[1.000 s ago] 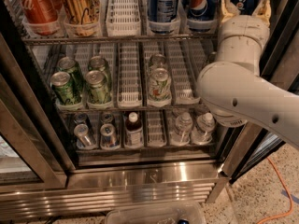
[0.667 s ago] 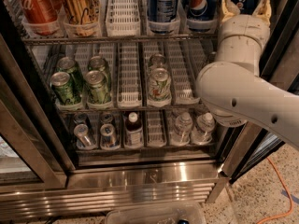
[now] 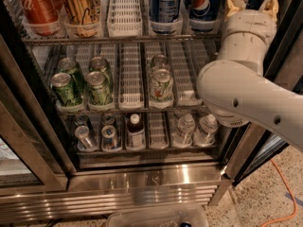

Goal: Pick pepsi can from top shelf of fridge

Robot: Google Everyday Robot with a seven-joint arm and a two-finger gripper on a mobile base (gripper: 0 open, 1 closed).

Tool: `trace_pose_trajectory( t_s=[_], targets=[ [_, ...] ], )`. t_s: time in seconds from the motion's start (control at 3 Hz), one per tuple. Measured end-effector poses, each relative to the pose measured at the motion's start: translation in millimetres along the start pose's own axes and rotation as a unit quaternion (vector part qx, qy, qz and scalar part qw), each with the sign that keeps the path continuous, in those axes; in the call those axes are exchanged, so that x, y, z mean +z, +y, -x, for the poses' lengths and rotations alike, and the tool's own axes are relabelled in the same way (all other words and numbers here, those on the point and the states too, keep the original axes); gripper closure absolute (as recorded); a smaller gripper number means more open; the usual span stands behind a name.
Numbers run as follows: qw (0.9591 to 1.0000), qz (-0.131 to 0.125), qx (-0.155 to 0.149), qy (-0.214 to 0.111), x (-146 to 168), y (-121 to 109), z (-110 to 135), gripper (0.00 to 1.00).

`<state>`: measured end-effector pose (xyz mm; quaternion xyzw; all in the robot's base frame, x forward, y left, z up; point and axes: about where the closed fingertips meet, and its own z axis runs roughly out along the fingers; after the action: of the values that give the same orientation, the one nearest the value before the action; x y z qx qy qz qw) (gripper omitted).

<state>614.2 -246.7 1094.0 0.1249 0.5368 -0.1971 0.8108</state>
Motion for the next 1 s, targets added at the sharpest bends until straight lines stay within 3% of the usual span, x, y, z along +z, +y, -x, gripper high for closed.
trace_pose_trajectory(
  t_s=[1.0],
  targets=[
    [0.9991,0.001,0.02,-0.038,-9.0,-4.9,35.0,1.0]
  ],
)
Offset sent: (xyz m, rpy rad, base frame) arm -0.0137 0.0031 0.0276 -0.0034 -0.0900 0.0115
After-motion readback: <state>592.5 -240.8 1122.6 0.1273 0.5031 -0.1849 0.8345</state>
